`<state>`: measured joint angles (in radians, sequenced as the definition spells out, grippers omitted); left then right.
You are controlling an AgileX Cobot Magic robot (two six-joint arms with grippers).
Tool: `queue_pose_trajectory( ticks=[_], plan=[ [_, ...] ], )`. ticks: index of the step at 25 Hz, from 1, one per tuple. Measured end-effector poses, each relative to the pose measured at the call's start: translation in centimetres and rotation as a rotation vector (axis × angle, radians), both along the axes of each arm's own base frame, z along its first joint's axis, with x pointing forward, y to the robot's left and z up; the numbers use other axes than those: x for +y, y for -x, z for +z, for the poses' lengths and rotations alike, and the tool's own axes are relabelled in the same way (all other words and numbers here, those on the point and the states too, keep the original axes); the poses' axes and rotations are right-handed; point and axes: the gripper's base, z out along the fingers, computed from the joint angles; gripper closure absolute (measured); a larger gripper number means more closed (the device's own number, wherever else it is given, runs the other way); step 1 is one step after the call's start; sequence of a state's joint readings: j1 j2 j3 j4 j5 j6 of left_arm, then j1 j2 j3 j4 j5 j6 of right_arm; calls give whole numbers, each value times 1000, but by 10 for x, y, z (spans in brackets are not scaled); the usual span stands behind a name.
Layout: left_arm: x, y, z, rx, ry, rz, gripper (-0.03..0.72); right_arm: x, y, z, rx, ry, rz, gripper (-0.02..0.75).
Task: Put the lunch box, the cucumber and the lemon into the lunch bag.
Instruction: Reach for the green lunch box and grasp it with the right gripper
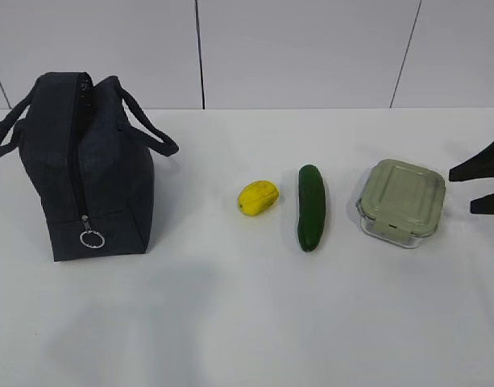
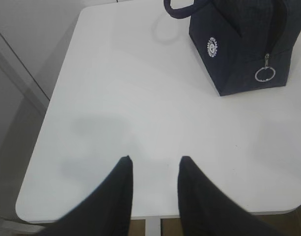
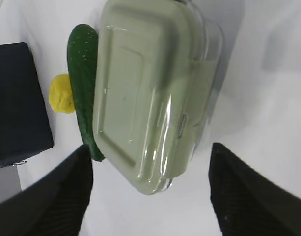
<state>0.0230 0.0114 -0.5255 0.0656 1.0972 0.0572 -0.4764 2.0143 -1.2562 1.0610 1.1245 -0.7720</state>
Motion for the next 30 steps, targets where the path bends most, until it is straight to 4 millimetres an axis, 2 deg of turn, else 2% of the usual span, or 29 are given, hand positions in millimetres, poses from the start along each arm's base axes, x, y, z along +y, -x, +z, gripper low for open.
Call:
queue_pose_trajectory(
  ticks=[4, 18, 25, 30],
  plan=[
    [0, 0, 0, 0, 0, 0, 463, -1, -1, -12, 27, -13, -4, 191],
    [0, 0, 0, 0, 0, 0, 463, -1, -3, -12, 12, -22, -7, 191],
    [0, 0, 0, 0, 0, 0, 463, 0, -3, -27, 71, -63, -23, 190],
    [0, 0, 0, 0, 0, 0, 463, -1, -6, -28, 63, -90, -57, 187]
  ],
)
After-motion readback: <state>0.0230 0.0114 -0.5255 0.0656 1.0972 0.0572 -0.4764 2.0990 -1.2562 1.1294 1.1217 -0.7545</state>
